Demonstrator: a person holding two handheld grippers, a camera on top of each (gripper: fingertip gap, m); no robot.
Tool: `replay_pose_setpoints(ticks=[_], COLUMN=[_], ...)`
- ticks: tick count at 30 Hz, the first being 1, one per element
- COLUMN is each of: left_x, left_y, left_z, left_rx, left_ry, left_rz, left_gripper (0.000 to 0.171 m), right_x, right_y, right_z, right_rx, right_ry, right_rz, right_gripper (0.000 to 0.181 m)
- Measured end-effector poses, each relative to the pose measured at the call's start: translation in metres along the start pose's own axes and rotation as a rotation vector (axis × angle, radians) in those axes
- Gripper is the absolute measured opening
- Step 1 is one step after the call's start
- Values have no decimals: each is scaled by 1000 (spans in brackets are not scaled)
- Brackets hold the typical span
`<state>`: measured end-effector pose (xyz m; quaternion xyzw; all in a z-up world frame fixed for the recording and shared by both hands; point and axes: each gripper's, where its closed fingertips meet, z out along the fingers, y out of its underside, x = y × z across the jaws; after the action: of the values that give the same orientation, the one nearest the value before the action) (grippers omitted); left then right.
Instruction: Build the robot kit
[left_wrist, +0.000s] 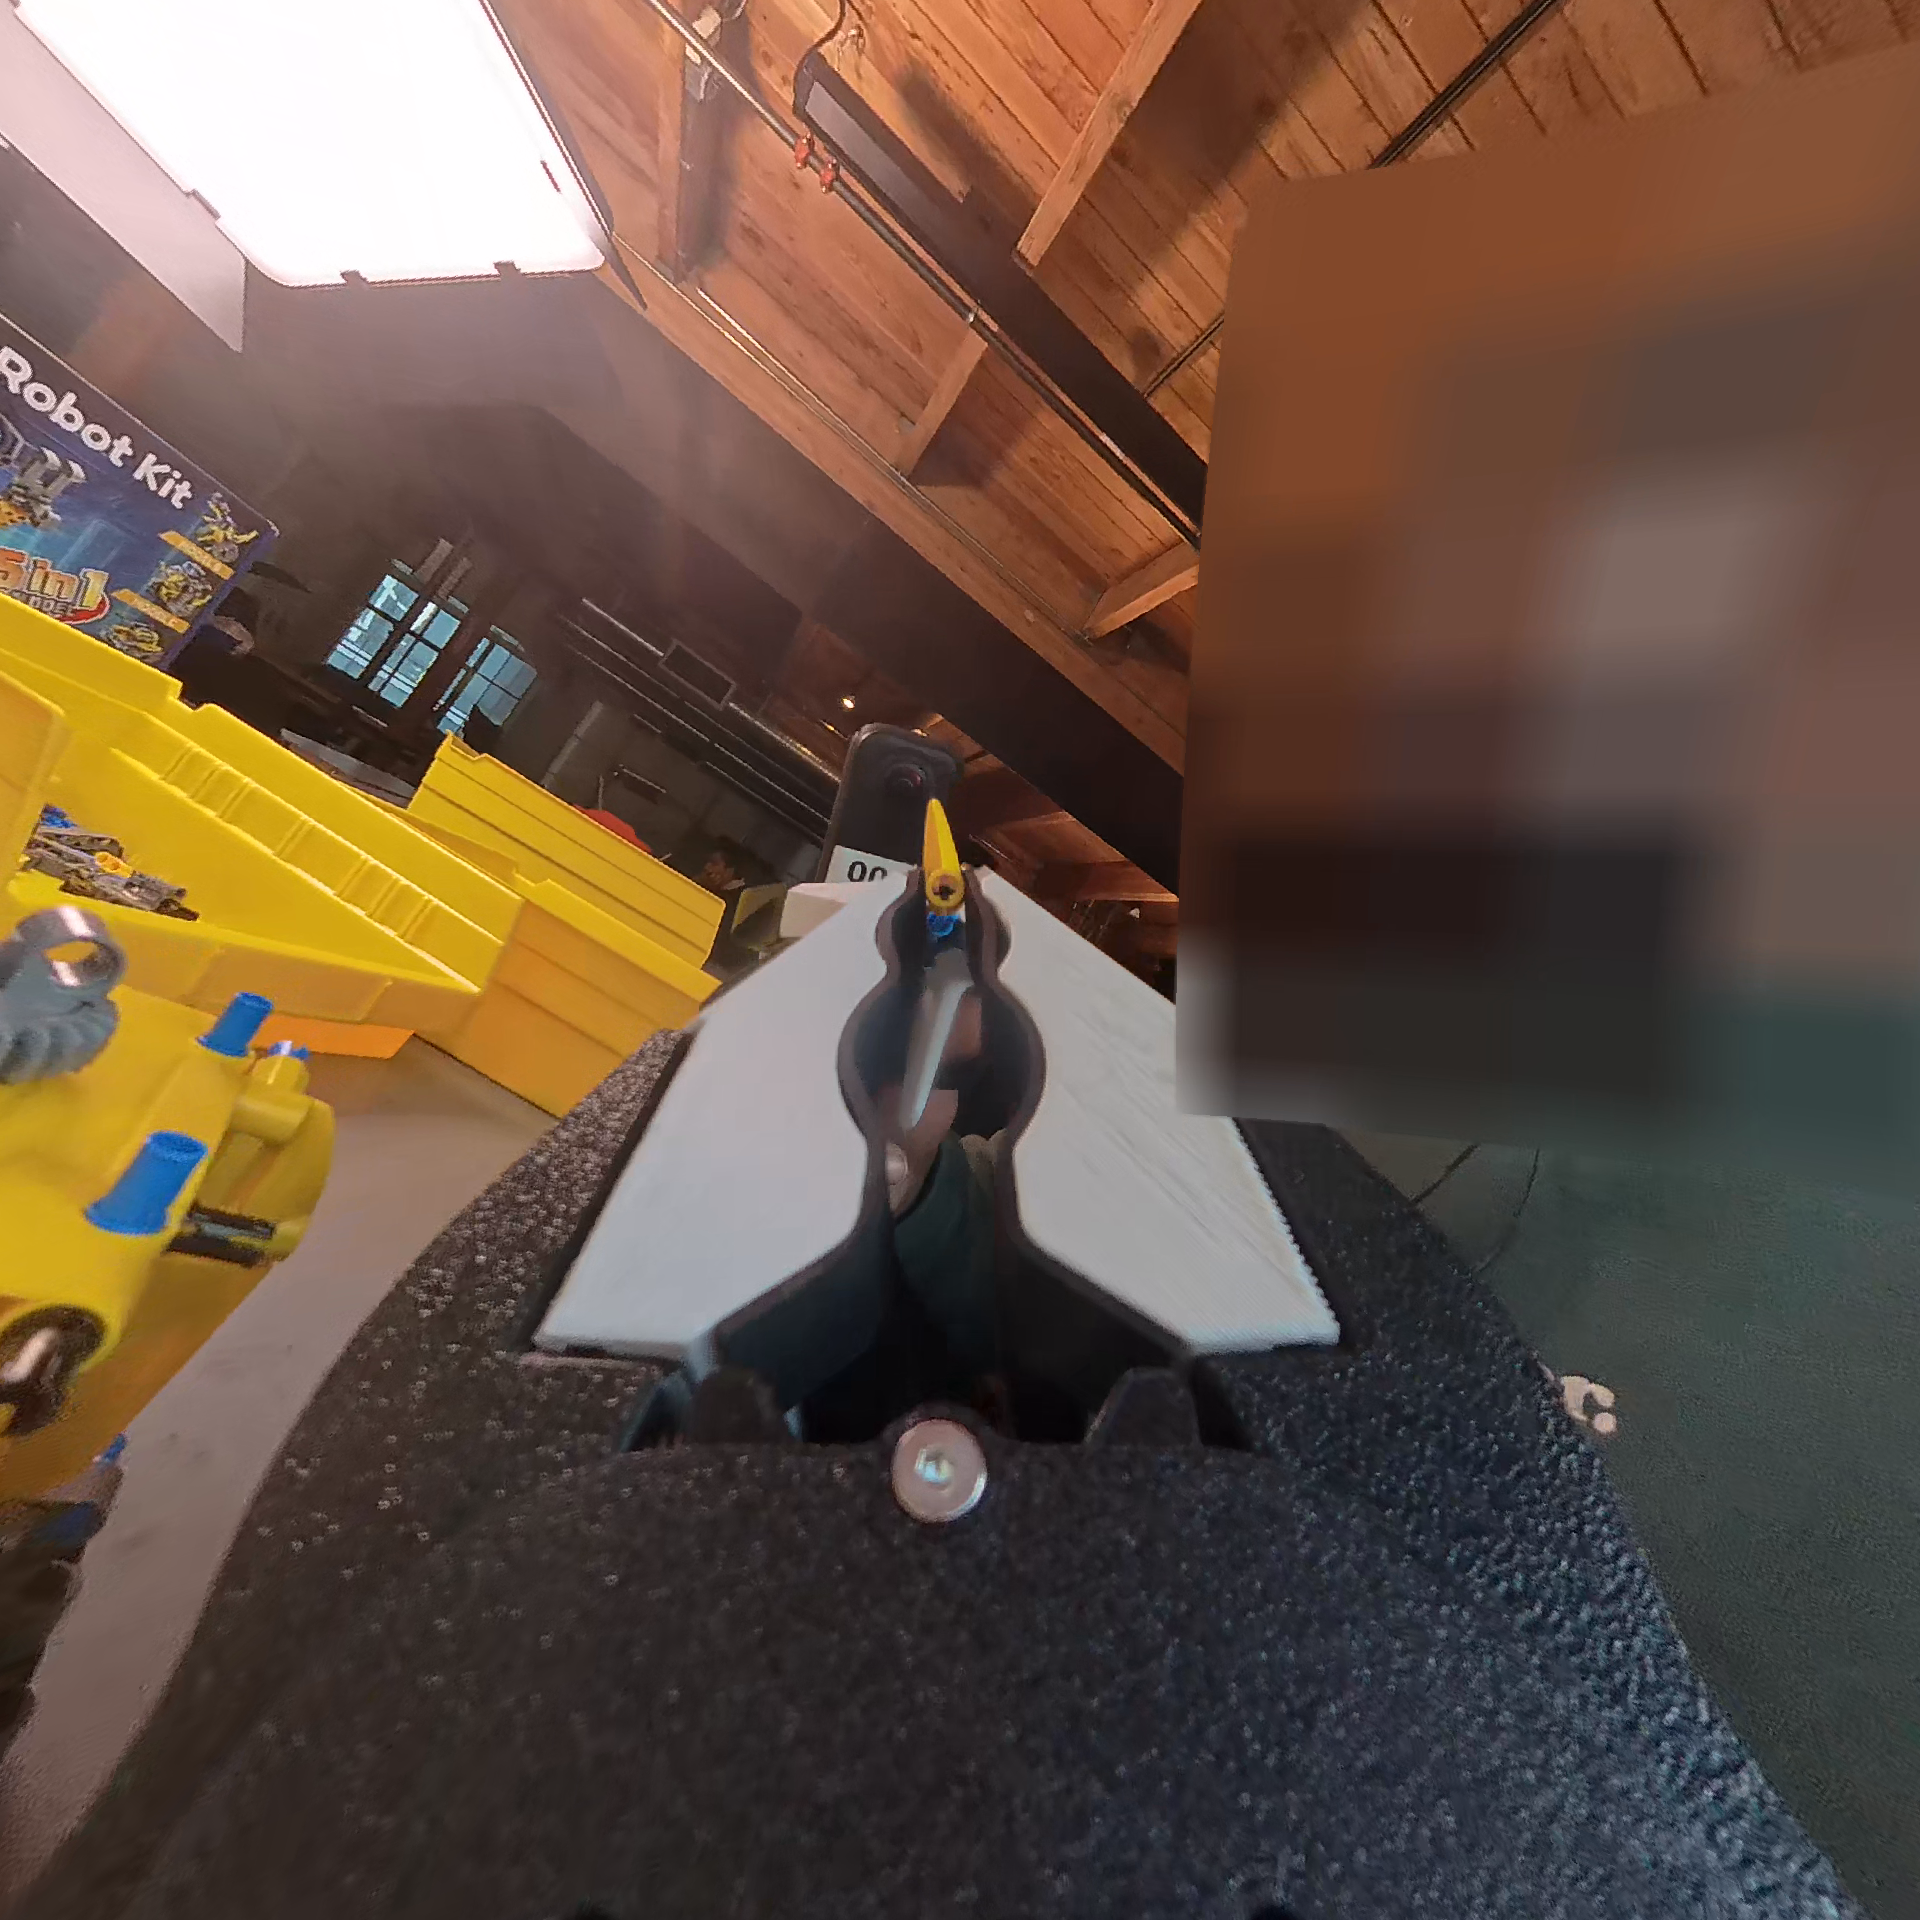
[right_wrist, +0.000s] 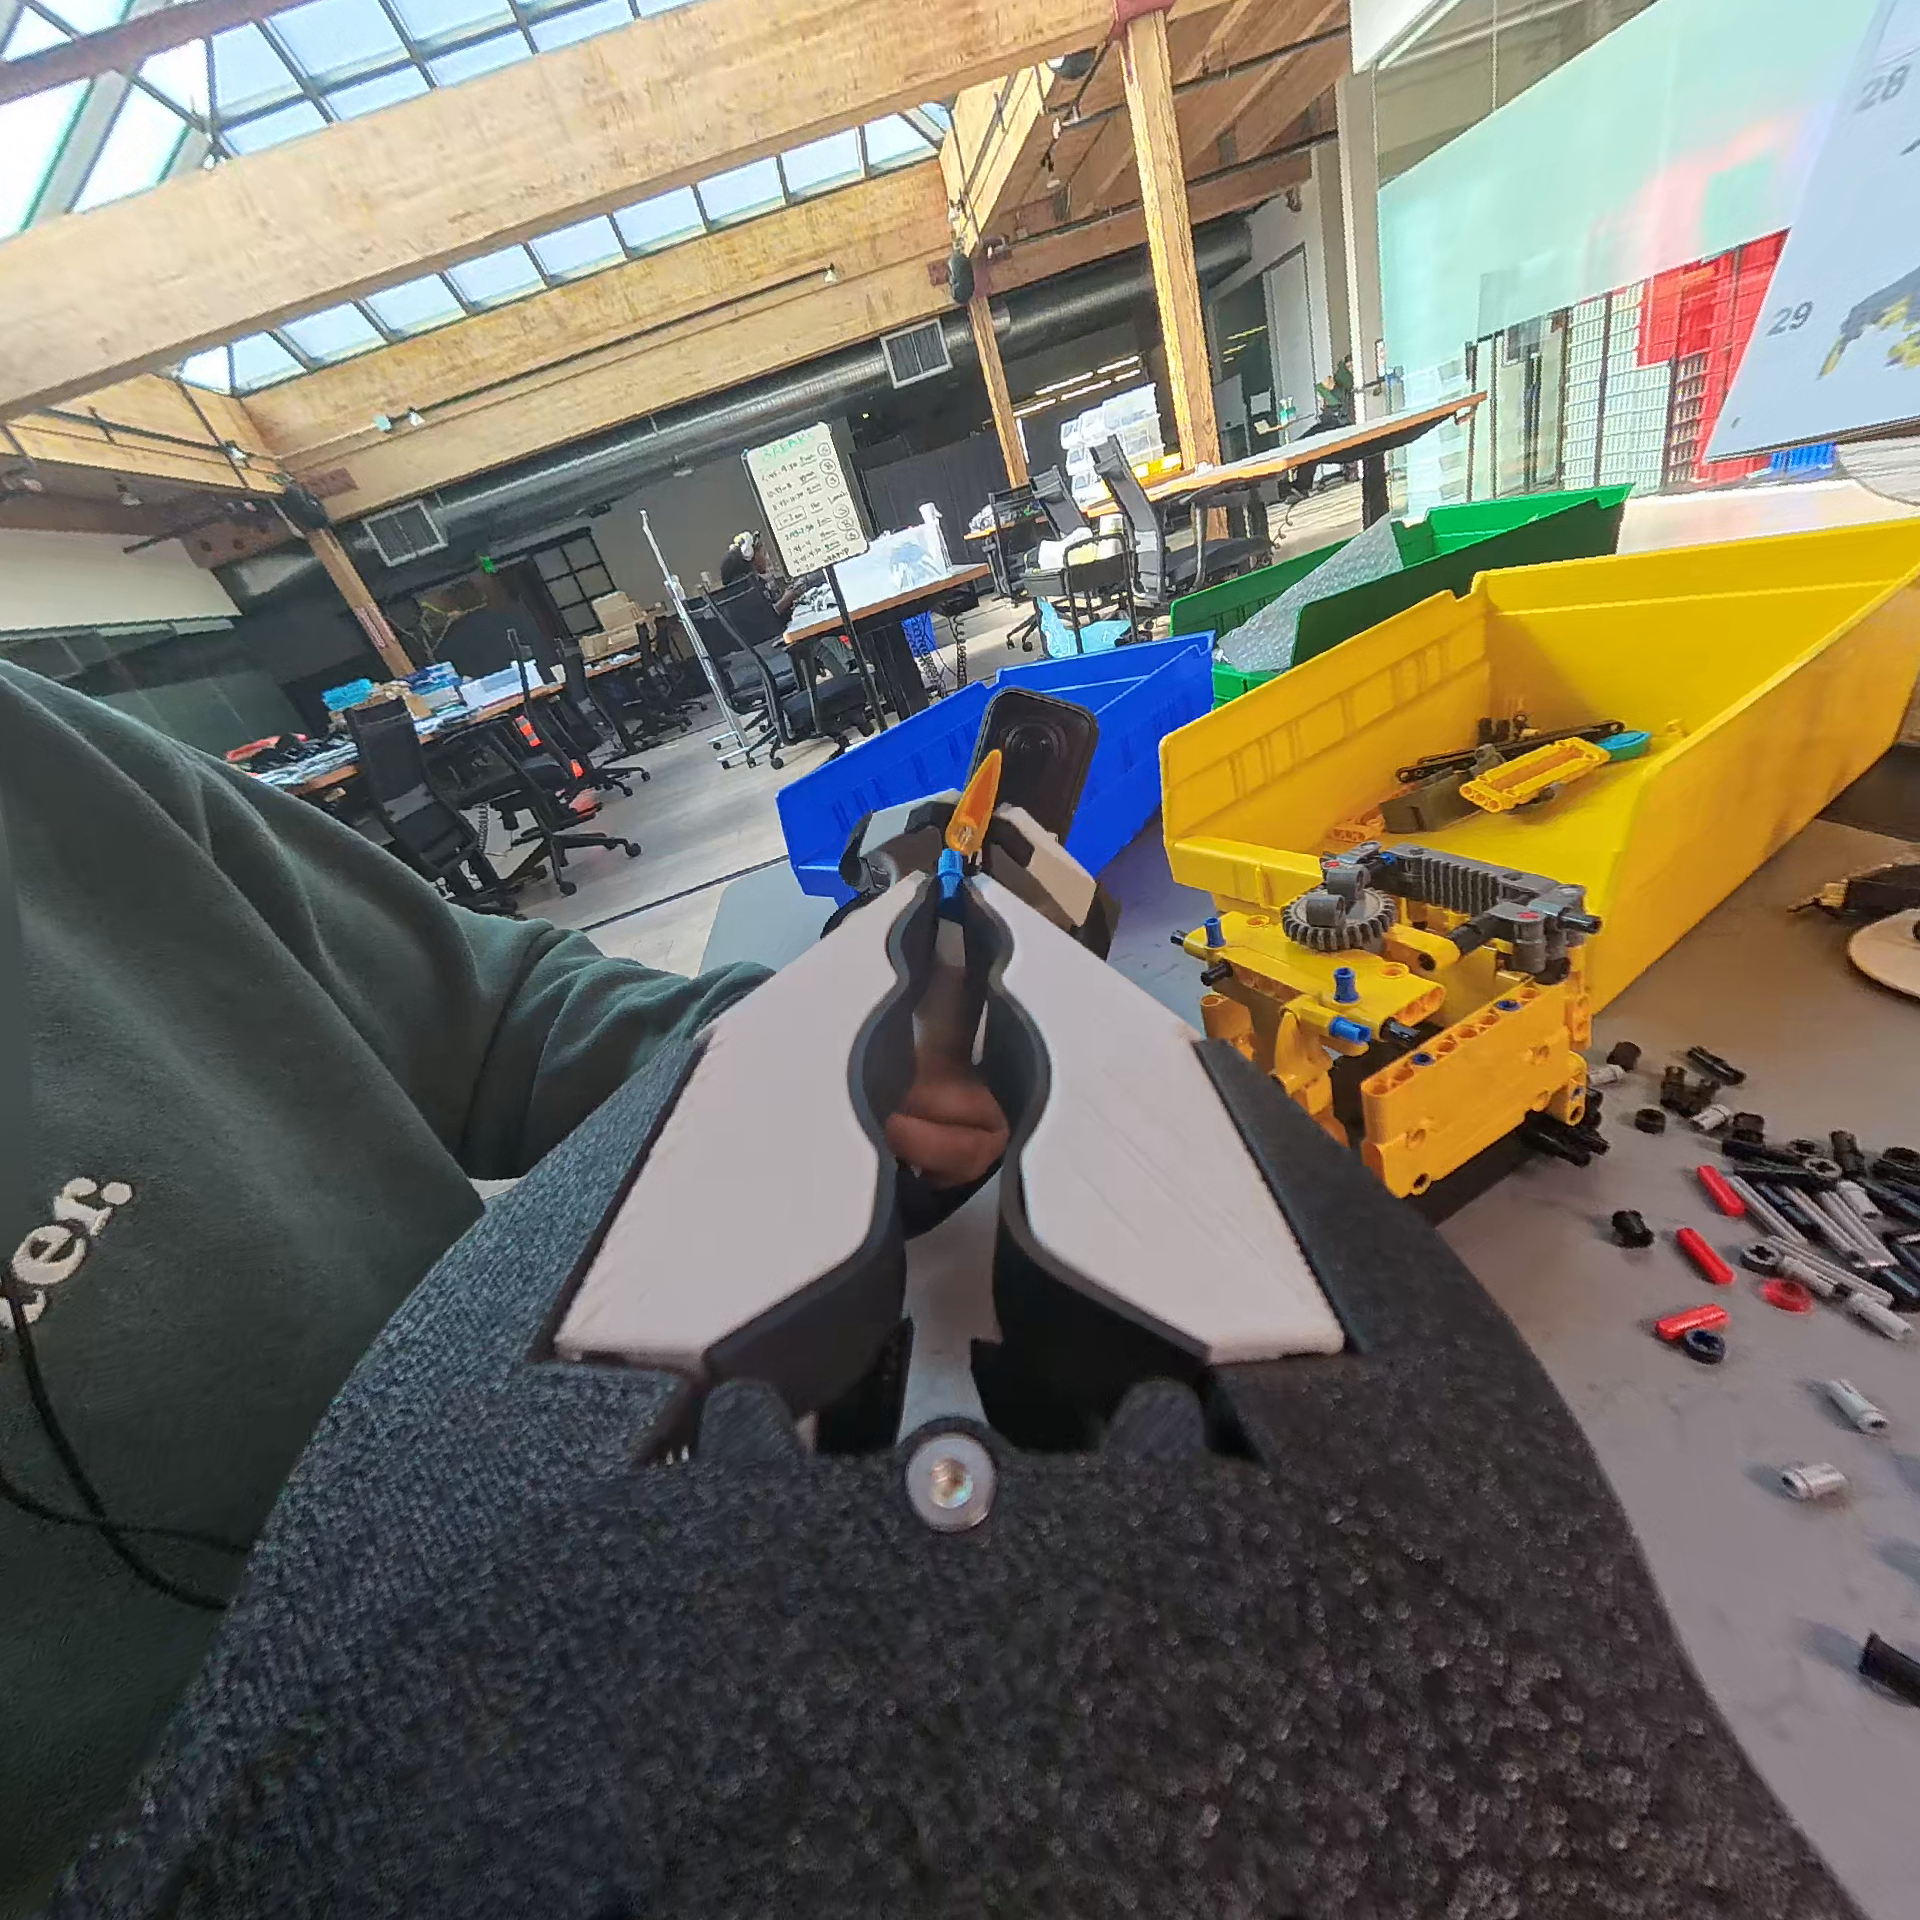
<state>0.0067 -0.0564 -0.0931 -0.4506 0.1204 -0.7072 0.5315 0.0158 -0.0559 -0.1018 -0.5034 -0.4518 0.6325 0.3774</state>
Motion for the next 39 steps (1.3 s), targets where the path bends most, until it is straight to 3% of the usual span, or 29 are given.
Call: replay_pose_setpoints(ticks=[10, 17, 30, 39], left_x=[-4, -6, 0, 2], left_y=[10, 11, 13, 27], left_z=[2, 3, 9, 6], left_rx=[-73, -82, -115, -254], left_ry=[-52, -110, -55, -30], left_rz=[92, 153, 279, 318], left_gripper=[5, 5, 5, 6], right_x=[3, 6, -1, -6], right_y=[5, 6, 4, 13], right_z=[-1, -2, -4, -8], right_rx=[-23, -40, 81, -34], right_ry=[3, 59, -161, -196], right_rz=[28, -53, 438, 394], right_gripper=[3, 3, 2, 2])
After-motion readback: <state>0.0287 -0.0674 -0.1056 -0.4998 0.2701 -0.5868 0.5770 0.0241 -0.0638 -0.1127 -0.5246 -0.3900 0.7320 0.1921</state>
